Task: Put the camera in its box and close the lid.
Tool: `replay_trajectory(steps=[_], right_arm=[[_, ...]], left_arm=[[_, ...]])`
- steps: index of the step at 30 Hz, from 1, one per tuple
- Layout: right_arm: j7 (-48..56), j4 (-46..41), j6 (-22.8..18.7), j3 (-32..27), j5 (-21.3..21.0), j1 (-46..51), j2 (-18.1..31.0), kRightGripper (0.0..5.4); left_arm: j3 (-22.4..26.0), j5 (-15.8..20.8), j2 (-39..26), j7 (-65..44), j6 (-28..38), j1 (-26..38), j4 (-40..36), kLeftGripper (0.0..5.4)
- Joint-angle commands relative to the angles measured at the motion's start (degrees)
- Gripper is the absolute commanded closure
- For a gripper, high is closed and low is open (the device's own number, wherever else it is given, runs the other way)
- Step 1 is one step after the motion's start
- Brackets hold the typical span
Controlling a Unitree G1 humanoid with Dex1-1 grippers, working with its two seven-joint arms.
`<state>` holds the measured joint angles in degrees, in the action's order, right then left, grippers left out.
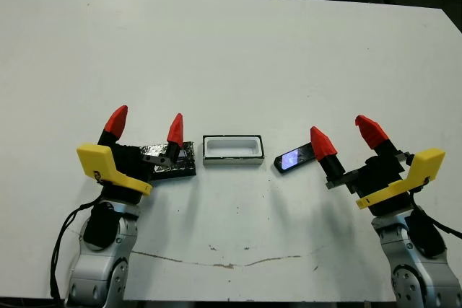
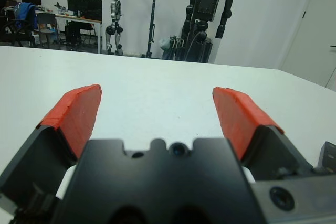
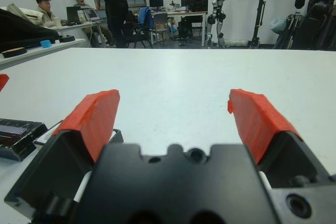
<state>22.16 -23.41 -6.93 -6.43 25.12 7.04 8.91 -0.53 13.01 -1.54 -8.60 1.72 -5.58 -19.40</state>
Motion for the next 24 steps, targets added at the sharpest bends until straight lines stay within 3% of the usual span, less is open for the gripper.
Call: replay_trajectory(steps=[1, 12, 14, 18, 24], right_arm=[[0.5, 0.5, 0.4, -0.2, 0.2, 0.2, 0.7, 0.00], [2.4, 1.8, 1.0, -0.8, -0.3, -0.1, 2.2, 0.00], [4.8, 2.3, -0.2, -2.1, 0.1, -1.9, 5.7, 0.00], [17.9, 7.7, -1.1, -4.5, 2.6, -9.6, 17.9, 0.00], [36.8, 20.3, 1.8, -1.1, -1.4, -24.8, 32.9, 0.00]], left_arm=[[-0.2, -0.2, 0.0, -0.2, -0.3, -0.5, 0.2, 0.02], [-0.5, 0.0, 0.0, -0.2, -0.7, -0.8, 0.0, 0.02], [-0.5, 0.0, 0.0, -0.2, -0.4, -0.8, 0.2, 0.02], [-0.4, 0.6, 0.2, -0.2, -0.7, -0.9, 0.2, 0.02], [-0.4, 0.3, 0.4, 0.1, -0.8, -1.1, 0.2, 0.02]])
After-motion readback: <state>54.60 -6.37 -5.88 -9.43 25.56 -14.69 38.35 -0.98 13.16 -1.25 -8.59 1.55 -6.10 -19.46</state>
